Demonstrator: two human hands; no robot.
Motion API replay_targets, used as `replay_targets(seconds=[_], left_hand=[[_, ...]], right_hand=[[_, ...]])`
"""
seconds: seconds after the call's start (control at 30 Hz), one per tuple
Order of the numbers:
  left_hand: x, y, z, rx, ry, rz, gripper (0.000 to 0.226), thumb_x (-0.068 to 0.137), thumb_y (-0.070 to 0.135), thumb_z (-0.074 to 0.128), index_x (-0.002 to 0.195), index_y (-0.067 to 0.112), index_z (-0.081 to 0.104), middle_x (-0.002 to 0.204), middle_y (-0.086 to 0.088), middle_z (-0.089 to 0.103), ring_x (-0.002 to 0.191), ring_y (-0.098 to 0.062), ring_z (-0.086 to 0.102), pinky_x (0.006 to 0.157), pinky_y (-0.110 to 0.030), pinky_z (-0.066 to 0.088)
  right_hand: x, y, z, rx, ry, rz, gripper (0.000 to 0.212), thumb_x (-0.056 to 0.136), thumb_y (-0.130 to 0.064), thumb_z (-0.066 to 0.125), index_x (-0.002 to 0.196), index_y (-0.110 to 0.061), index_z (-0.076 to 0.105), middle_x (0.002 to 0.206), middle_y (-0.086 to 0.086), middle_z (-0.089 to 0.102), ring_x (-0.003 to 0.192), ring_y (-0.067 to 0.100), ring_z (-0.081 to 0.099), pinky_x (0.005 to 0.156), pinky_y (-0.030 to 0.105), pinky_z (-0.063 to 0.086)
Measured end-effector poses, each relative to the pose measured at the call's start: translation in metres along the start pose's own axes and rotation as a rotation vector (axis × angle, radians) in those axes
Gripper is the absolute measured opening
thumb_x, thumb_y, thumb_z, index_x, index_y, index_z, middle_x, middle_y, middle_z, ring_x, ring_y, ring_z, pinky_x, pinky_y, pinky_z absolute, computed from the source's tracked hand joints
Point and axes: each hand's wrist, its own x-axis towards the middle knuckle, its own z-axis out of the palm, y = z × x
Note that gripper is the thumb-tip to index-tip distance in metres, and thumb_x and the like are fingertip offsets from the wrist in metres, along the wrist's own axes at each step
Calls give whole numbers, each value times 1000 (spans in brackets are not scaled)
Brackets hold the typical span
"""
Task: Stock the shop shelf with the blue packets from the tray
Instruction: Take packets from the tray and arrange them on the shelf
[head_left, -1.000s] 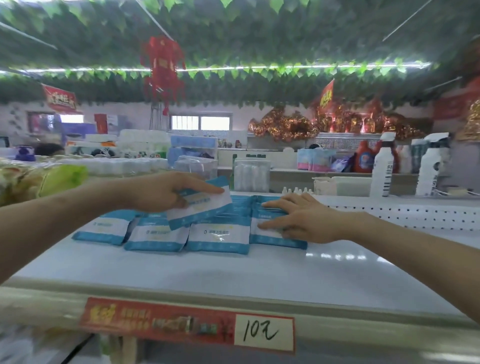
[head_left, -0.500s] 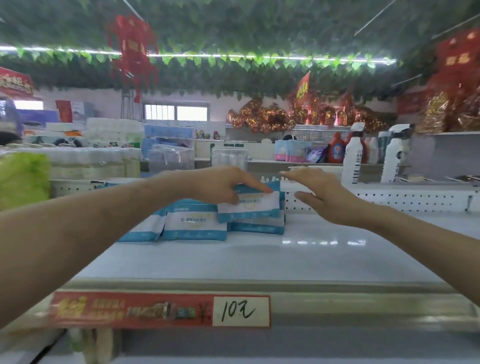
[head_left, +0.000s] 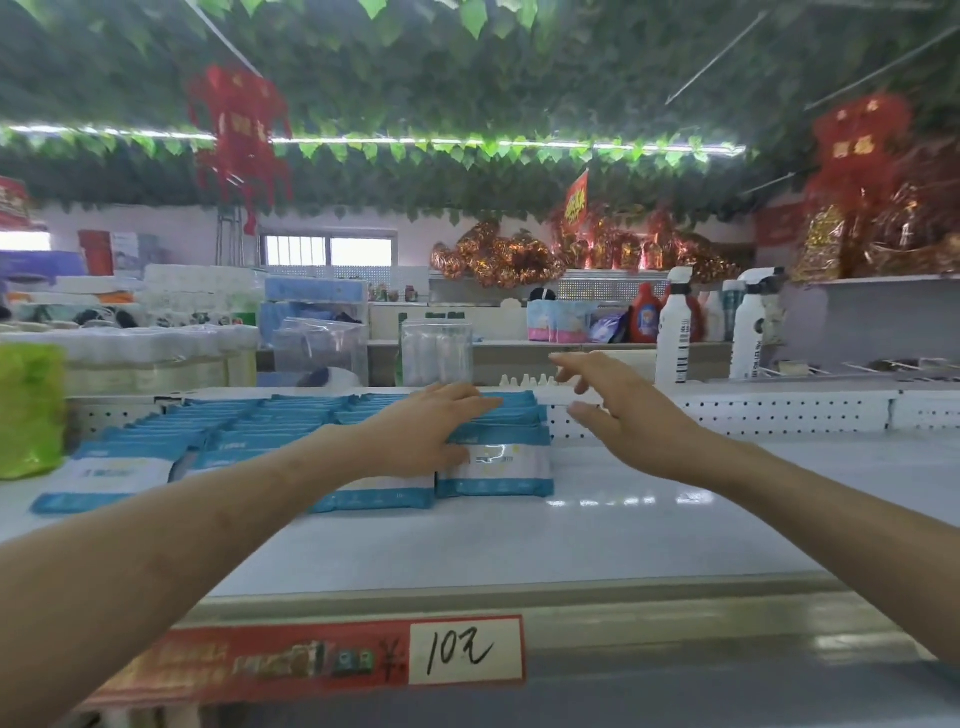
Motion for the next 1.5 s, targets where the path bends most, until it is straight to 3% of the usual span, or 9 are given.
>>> replay_targets(seconds=[0.1, 0.2, 0.33, 0.43, 0.6, 0.73, 0.97, 1.3, 1.5], left_hand=[[-5, -5, -8, 11, -30, -47, 85, 98, 50, 63, 164, 24, 15, 168, 3, 20, 151, -21, 25, 124, -39, 21], [0, -7, -11, 34, -154, -74, 113, 85, 68, 67, 165, 21, 1, 172, 5, 1, 157, -20, 8, 126, -35, 10], [16, -12, -6, 41, -254, -106, 129, 75, 76, 73, 164, 21, -3, 172, 5, -5, 158, -17, 2, 125, -32, 5], [26, -14, 2, 56, -273, -123, 127, 74, 75, 74, 165, 18, 4, 172, 4, 3, 157, -19, 11, 126, -36, 12], [45, -21, 17, 69, -239, -165, 110, 73, 74, 76, 155, 17, 29, 162, 1, 33, 143, -23, 39, 118, -45, 36], [52, -27, 21, 71, -239, -188, 107, 72, 72, 78, 152, 17, 34, 157, 0, 40, 138, -23, 44, 115, -45, 39], [45, -22, 19, 67, -184, -140, 111, 74, 71, 77, 157, 20, 25, 164, 3, 30, 145, -22, 34, 121, -41, 32], [45, -18, 22, 88, -167, -124, 112, 73, 75, 74, 157, 19, 27, 163, 3, 34, 145, -21, 38, 118, -41, 36], [45, -18, 23, 66, -165, -118, 111, 74, 73, 75, 157, 18, 27, 163, 2, 33, 145, -21, 37, 118, -39, 33]], right_hand=[[7, -11, 7, -28, -181, 58, 88, 94, -55, 64, 161, -31, 13, 165, -6, 24, 146, 12, 30, 121, 40, 33], [17, -15, 24, -115, -376, 27, 122, 79, -74, 69, 162, -28, -9, 170, -12, -8, 156, 12, 2, 126, 37, 14], [39, -7, 45, -150, -461, 38, 137, 72, -70, 78, 161, -25, -17, 168, -13, -18, 156, 11, -10, 128, 36, 6], [50, 1, 54, -167, -522, 59, 139, 71, -68, 81, 161, -22, -14, 168, -10, -12, 156, 15, -4, 128, 38, 10], [60, 17, 66, -127, -492, 104, 121, 75, -62, 82, 161, -17, 8, 162, -4, 19, 143, 16, 27, 121, 32, 28], [64, 22, 75, -99, -459, 103, 111, 74, -61, 83, 155, -20, 20, 151, -5, 30, 133, 14, 36, 115, 36, 38], [62, 30, 75, 55, -426, 228, 137, 63, -55, 92, 160, -32, -2, 163, -13, 11, 143, 13, 28, 119, 41, 36], [66, 24, 89, 235, -446, 293, 142, 62, -47, 96, 159, -40, -8, 163, -16, 15, 140, 11, 34, 115, 38, 43], [67, 27, 85, 217, -433, 340, 148, 59, -49, 97, 160, -36, -12, 166, -16, 8, 147, 13, 26, 121, 39, 33]])
